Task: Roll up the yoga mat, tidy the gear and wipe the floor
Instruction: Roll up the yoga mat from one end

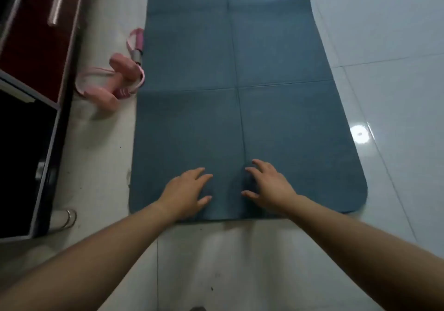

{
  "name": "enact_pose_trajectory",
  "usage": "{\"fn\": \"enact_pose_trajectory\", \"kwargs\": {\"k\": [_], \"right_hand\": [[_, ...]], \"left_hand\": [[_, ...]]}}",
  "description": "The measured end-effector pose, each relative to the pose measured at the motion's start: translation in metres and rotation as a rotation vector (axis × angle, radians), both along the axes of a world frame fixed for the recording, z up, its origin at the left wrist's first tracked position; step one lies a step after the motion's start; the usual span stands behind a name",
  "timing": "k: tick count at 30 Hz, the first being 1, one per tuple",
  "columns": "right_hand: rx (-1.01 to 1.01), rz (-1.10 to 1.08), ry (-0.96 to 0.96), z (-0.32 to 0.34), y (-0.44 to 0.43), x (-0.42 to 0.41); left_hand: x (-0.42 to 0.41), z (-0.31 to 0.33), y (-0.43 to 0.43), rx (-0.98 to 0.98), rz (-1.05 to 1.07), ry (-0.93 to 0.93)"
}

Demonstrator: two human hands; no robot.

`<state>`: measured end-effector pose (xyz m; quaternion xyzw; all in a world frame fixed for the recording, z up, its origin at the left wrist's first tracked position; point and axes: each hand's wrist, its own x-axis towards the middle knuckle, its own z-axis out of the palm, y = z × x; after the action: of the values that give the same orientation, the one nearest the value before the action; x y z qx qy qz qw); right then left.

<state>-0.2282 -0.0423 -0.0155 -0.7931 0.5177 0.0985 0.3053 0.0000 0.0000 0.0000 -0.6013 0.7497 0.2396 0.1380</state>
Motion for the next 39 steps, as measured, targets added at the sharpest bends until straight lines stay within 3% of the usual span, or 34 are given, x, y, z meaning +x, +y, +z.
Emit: {"fn": "enact_pose_trajectory", "kwargs": {"k": [12,26,31,39], "right_hand": [[-0.055,0.068,0.001,-0.018,0.031,-0.005],[-0.102,0.134,0.017,-0.022,0.042,-0.013],[-0.123,0.17,-0.05,-0.017,0.038,-0.017],[-0.341,0.202,-0.183,0.009,0.035,-0.019]], "left_hand": [[0.002,-0.016,0.023,0.095,0.015,-0.033],[-0.002,-0.016,0.042,0.061,-0.111,-0.084],[0.011,-0.014,0.038,0.086,-0.084,0.026],[0.039,-0.001,0.035,-0.336,0.068,0.26]]}}
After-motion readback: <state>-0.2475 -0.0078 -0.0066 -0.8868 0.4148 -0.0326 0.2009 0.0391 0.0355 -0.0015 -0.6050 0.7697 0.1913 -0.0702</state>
